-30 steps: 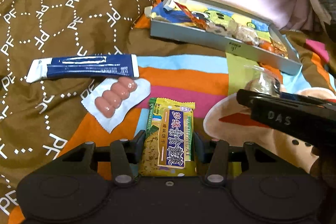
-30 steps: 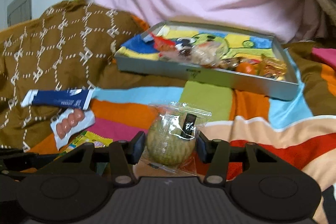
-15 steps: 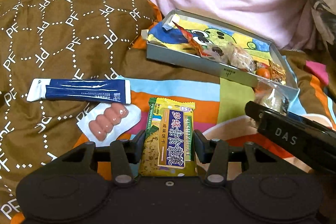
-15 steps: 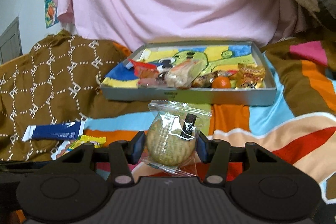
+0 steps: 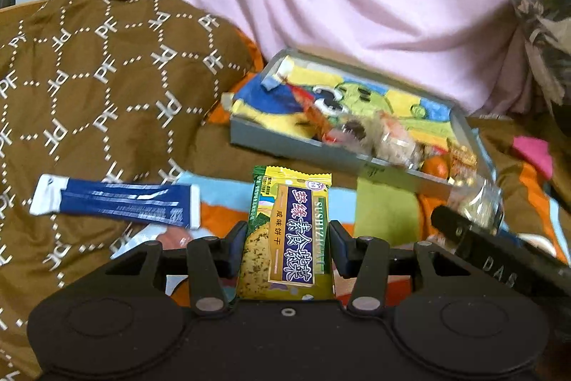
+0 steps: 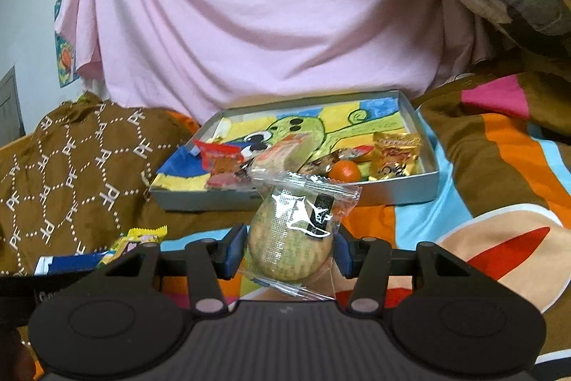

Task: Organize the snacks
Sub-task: 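Carry the biscuit packet and cake packet over the grey tray with both tools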

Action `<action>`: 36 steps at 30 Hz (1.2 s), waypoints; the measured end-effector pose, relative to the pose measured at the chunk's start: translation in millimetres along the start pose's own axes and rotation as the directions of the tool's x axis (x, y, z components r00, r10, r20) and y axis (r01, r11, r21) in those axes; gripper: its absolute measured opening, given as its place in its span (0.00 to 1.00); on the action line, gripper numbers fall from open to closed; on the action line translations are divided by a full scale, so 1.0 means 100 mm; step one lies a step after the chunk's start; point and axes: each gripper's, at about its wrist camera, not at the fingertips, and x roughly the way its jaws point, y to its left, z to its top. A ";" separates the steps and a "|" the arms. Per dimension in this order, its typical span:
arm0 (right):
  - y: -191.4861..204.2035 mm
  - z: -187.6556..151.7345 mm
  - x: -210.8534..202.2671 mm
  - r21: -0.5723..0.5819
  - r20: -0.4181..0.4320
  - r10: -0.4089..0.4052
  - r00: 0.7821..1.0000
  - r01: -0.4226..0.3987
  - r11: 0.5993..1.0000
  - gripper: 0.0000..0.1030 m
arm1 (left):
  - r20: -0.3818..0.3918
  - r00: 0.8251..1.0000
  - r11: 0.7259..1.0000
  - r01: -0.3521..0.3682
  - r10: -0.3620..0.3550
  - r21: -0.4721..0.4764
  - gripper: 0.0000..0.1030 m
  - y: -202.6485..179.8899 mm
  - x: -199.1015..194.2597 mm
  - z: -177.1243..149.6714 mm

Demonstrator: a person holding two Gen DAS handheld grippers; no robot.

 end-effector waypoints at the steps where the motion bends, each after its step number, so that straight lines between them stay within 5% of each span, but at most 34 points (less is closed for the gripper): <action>1: -0.02 0.00 0.00 0.007 0.004 -0.005 1.000 0.005 1.000 0.54 | 0.008 1.000 1.000 0.006 -0.006 -0.006 0.48 -0.01 0.00 0.02; 13: -0.18 0.02 0.15 0.049 0.049 -0.038 0.998 0.035 0.998 0.54 | 0.103 0.993 0.998 0.057 -0.055 -0.023 0.48 -0.10 0.26 0.46; 22: -0.31 0.23 0.36 0.043 0.178 -0.086 0.980 0.080 0.996 0.54 | 0.167 0.981 0.995 0.095 -0.096 0.016 0.48 -0.31 0.74 0.89; 36: -0.69 0.45 0.65 0.101 0.269 -0.149 0.951 0.126 0.987 0.54 | 0.129 0.989 0.995 0.055 -0.065 0.080 0.48 -0.61 1.46 1.10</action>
